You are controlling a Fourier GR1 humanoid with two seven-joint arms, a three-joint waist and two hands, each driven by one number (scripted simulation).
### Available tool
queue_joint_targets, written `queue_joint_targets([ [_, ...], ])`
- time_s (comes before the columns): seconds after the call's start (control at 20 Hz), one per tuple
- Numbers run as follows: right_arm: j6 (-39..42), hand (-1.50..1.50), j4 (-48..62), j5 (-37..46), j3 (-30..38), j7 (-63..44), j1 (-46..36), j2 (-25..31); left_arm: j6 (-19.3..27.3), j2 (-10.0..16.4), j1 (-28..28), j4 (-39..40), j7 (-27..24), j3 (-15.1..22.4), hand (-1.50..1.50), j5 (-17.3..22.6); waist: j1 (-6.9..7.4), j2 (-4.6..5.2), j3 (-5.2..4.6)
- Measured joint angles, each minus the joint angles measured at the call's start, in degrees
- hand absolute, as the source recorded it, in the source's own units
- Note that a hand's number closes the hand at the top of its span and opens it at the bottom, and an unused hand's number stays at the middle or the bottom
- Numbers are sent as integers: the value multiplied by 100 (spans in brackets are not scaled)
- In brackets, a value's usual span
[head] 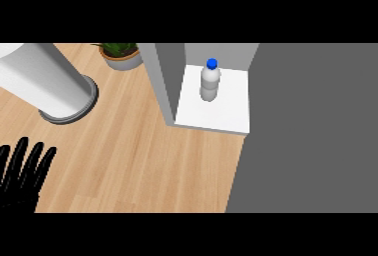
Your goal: Pick up the bottled water, place it into the cabinet and close the cabinet
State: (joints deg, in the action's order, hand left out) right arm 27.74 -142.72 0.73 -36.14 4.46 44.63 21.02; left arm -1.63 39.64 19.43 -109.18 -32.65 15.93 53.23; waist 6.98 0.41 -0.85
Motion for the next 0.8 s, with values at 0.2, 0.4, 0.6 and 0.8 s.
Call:
queue_joint_targets([
  [0.2, 13, 150, -2, -43, 8, -160, -250, 30, -247, 161, 58, -28, 24, -144, -150, 127, 130, 49, -6],
  [0.4, 72, 150, 6, -84, 38, -276, -511, 81, -435, 287, 97, -55, 42, -213, -150, 166, 306, 94, -15],
  [0.6, 143, 150, 13, -118, 63, -391, -782, 148, -580, 395, 87, -65, 77, -284, -150, 216, 448, 124, -30],
  [0.8, 327, 150, 6, -148, 205, -431, -1174, 356, -690, 479, 72, -44, 120, -324, -150, 248, 608, 122, -48],
])
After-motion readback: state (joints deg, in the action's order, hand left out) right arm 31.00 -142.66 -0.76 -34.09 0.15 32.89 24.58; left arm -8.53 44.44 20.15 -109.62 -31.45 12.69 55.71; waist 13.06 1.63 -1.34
